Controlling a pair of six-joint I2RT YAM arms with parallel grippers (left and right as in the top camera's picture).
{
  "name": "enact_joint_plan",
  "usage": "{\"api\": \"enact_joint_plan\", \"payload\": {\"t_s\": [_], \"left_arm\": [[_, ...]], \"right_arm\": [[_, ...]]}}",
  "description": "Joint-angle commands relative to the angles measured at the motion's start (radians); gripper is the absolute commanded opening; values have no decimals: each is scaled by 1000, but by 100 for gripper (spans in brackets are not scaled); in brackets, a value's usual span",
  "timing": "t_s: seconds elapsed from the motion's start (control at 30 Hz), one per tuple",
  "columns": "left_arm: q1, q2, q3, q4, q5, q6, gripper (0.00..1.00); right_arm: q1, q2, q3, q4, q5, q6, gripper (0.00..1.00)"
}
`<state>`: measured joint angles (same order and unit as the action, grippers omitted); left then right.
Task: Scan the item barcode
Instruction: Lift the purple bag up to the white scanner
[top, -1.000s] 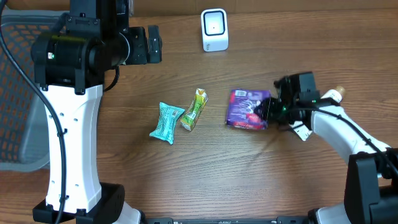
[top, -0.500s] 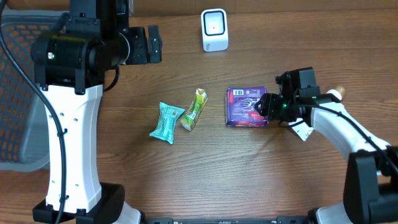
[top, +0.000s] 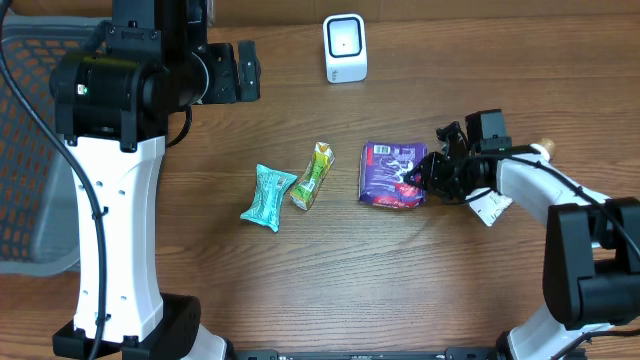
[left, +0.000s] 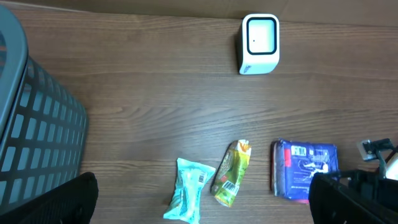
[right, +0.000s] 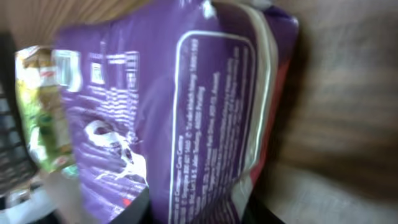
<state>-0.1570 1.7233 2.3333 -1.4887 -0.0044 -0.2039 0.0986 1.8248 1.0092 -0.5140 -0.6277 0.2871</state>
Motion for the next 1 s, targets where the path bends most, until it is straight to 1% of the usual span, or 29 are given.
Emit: {"api": "enact_joint_plan", "payload": {"t_s": [0.0,0.03,0.17,0.27,0.33,0.4,0.47,0.5,0.63,0.73,0.8,0.9,0.97], "left_arm": [[0,6,-4,1,2,-6,99],[0,6,-4,1,2,-6,100],[0,6,-4,1,1,-6,100],[0,6,-4,1,1,-6,100],[0,6,-4,1,1,-6,99],[0,6,-4,1,1,-6,100],[0,6,-4,1,1,-6,100],[0,6,-4,1,1,-6,99],[0,6,-4,1,1,-6,100],[0,6,-4,1,1,-6,100],[0,6,-4,1,1,-6,100],[0,6,-4,1,1,-6,100],[0,6,-4,1,1,-6,100]], "right_arm": [[-10,-21,111,-93,-114,-54,25],[-10,-43,178,-171,-144,-85,25],[-8,-93,341,-322,-153,-125,24],[-7,-111,466,-401,-146,-139,23],[-6,-112,551,-443,-108,-139,21],[10,-112,713,-508,11,-140,20],[29,-112,807,-539,95,-140,20],[44,-112,861,-553,178,-140,20],[95,-112,1014,-555,506,-139,14],[129,-111,1076,-522,658,-163,11],[155,-111,1080,-476,777,-180,9],[215,-91,1080,-376,984,-253,4],[254,-61,1080,-315,1082,-330,4]]}}
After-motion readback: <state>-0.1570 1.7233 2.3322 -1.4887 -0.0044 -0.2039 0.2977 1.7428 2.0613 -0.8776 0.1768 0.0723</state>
